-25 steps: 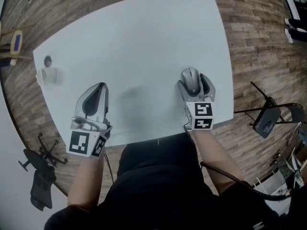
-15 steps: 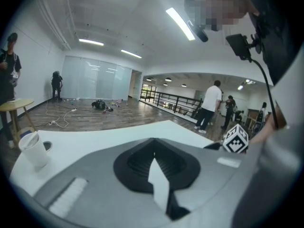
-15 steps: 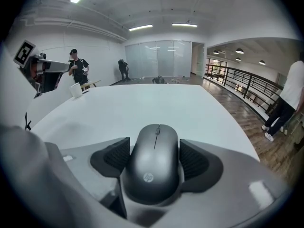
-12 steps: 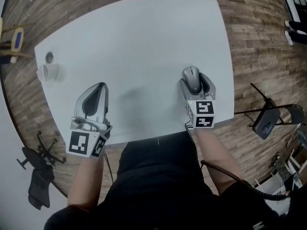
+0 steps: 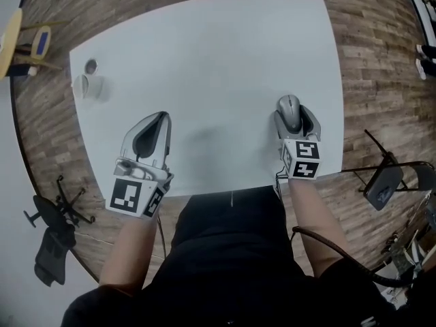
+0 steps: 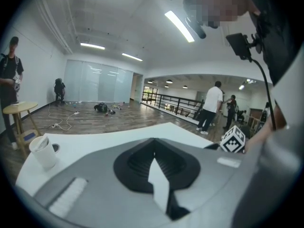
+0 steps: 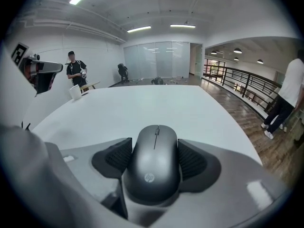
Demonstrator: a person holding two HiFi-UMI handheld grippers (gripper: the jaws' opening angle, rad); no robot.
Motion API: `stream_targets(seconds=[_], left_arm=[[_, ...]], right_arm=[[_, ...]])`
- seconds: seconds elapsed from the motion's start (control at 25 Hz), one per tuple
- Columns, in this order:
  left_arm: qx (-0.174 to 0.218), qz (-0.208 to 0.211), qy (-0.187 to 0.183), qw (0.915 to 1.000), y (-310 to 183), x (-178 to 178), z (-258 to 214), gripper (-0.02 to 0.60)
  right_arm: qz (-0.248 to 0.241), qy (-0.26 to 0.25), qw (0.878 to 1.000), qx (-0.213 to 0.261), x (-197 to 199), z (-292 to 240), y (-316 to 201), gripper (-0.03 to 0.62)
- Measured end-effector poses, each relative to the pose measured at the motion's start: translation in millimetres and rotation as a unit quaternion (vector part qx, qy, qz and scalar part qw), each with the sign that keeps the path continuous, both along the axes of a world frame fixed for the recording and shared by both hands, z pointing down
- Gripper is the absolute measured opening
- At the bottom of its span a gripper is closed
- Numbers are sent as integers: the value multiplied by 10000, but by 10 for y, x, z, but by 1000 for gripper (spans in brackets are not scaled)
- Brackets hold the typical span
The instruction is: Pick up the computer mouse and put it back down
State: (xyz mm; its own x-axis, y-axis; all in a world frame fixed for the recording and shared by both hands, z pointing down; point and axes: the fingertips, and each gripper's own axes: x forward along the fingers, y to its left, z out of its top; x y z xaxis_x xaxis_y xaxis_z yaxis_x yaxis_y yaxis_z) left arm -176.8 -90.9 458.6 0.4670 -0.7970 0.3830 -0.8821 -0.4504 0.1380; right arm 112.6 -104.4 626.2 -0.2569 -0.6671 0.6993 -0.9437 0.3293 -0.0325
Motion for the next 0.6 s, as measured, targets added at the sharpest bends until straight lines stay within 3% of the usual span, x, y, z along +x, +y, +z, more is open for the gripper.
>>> stream_targets(seconds=[0.6], left_arm=[[408,-119,28,9991,152,-122,-257,5]], right_arm=[[41,-65,9997,225,-23,-315,139,302]])
